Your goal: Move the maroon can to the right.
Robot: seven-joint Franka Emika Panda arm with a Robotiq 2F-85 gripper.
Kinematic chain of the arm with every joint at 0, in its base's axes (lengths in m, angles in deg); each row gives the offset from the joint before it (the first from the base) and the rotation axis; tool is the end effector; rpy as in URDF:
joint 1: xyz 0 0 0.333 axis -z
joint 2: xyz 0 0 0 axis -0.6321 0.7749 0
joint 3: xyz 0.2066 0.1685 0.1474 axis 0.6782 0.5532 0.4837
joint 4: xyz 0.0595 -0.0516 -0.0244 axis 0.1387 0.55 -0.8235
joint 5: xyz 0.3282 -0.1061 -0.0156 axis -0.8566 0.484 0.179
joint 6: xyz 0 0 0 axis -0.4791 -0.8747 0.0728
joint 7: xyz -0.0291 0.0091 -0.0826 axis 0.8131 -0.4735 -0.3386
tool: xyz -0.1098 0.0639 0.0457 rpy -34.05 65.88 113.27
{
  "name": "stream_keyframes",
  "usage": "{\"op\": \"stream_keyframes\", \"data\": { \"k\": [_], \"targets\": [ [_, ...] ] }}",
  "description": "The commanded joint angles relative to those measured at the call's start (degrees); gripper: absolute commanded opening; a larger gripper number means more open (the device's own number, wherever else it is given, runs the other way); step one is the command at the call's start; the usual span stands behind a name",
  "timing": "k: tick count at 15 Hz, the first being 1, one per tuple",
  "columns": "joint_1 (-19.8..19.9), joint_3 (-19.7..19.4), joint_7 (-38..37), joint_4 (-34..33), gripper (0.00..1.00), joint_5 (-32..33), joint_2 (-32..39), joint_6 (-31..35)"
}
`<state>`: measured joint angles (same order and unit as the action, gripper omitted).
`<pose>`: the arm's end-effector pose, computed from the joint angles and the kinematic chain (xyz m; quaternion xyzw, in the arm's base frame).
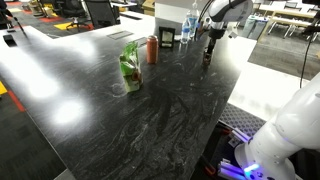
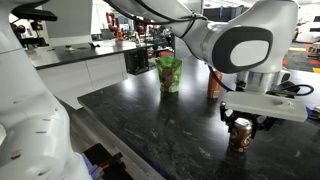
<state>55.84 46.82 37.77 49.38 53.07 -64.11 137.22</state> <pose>0.3745 -0.3166 0.3969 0.9889 0.1435 0.0298 0.0227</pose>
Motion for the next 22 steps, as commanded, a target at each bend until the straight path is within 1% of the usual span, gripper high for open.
{"op": "stream_keyframes", "data": {
  "k": [1,2,3,5,8,11,15,18,22],
  "targets": [
    [1.3,0.58,2.85,0.0,0.5,0.37,0.8,3.82],
    [1.31,0.67,3.12,0.24,0.88,0.44,0.68,4.36],
    [1.31,0.73,3.36,0.32,0.89,0.48,0.61,4.72],
    [1.28,0.76,3.7,0.67,0.99,0.45,0.14,5.16],
    [1.13,0.99,2.88,1.14,1.0,1.14,-0.92,4.66],
    [0.93,1.54,1.38,0.9,1.0,2.84,-2.19,2.43],
    [0.65,2.61,-2.67,0.15,1.0,8.67,-5.11,-2.89],
    [0.22,3.43,-4.9,0.06,1.0,11.13,-8.11,-7.3],
    [-0.26,4.25,-7.45,0.69,1.0,13.63,-12.33,-9.93]
  ]
}}
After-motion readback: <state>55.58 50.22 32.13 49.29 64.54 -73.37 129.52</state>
